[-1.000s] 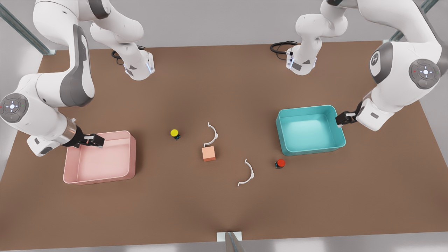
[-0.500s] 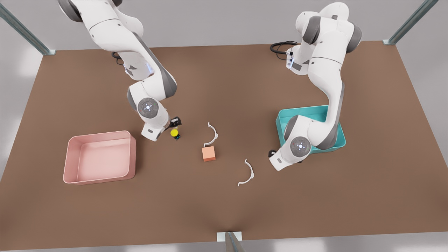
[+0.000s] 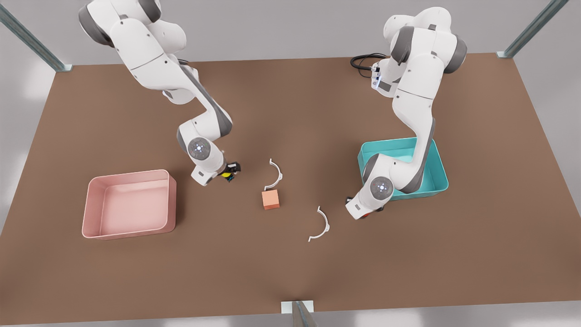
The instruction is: Place the red button in the blue storage box with the left arm, and place the yellow button in the pink storage box with the right arm
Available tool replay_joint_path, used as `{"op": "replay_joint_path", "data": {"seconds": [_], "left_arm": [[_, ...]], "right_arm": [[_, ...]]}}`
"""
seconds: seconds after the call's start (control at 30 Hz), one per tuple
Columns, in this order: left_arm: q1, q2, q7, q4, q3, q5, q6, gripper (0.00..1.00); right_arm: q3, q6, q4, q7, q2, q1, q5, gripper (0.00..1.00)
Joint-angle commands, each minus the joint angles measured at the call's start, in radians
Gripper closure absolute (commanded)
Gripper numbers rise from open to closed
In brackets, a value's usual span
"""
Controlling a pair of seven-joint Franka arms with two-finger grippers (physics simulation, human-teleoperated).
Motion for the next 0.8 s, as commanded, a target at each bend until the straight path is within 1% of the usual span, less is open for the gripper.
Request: {"op": "replay_joint_path", "data": {"seconds": [0.0,0.03,0.17,0.27,0.37,0.4,0.47,0.5,0.53,0.57,0.6,0.63,0.67,0.7,0.77], "left_arm": [[0.0,0.0,-0.022,0.002,0.0,0.003,0.032,0.28],[0.0,0.0,-0.022,0.002,0.0,0.005,0.032,0.36],[-0.001,-0.002,-0.022,0.002,0.0,0.003,0.032,0.49],[-0.003,-0.003,-0.024,0.017,0.0,0.005,0.031,0.49],[-0.004,-0.022,-0.022,0.019,0.0,0.006,0.029,0.51],[-0.006,-0.066,-0.024,0.007,0.0,0.005,0.018,0.51],[-0.004,-0.207,-0.021,-0.099,0.0,0.005,0.003,0.51],[0.0,-0.337,-0.021,-0.209,0.0,0.005,0.003,0.51],[0.003,-0.406,-0.019,-0.275,0.0,0.005,0.0,0.51],[0.022,-0.495,-0.002,-0.351,0.0,0.003,-0.015,0.51],[0.055,-0.585,0.054,-0.421,0.002,0.003,-0.069,0.51],[0.083,-0.652,0.102,-0.498,0.002,0.001,-0.069,0.51],[0.086,-0.703,0.145,-0.559,0.028,0.0,-0.069,0.51],[0.086,-0.727,0.183,-0.601,0.051,0.0,-0.069,0.51],[0.091,-0.697,0.225,-0.631,0.074,0.0,-0.061,0.51]], "right_arm": [[0.007,0.046,-0.002,0.121,0.006,0.0,0.0,0.0],[0.026,0.054,-0.002,0.126,0.018,0.0,0.0,0.0],[0.033,0.094,-0.005,0.118,0.026,-0.014,0.0,0.0],[0.023,0.097,-0.018,0.116,0.034,-0.017,0.0,0.0],[0.033,0.126,-0.045,0.116,0.047,-0.016,-0.011,0.0],[0.036,0.146,-0.062,0.116,0.049,-0.014,-0.019,0.0],[0.046,0.155,-0.074,0.118,0.049,-0.014,-0.02,0.0],[0.046,0.158,-0.082,0.118,0.049,-0.014,-0.02,0.0],[0.046,0.178,-0.093,0.118,0.049,-0.014,-0.02,0.0],[0.044,0.195,-0.099,0.118,0.049,-0.016,-0.02,0.04],[0.044,0.195,-0.099,0.118,0.049,-0.016,-0.02,0.17],[0.043,0.203,-0.099,0.116,0.055,-0.016,-0.022,0.23],[0.033,0.206,-0.099,0.116,0.058,-0.016,-0.055,0.27],[0.033,0.213,-0.099,0.118,0.061,-0.016,-0.063,0.31],[0.033,0.227,-0.099,0.118,0.069,-0.016,-0.063,0.37]]}}
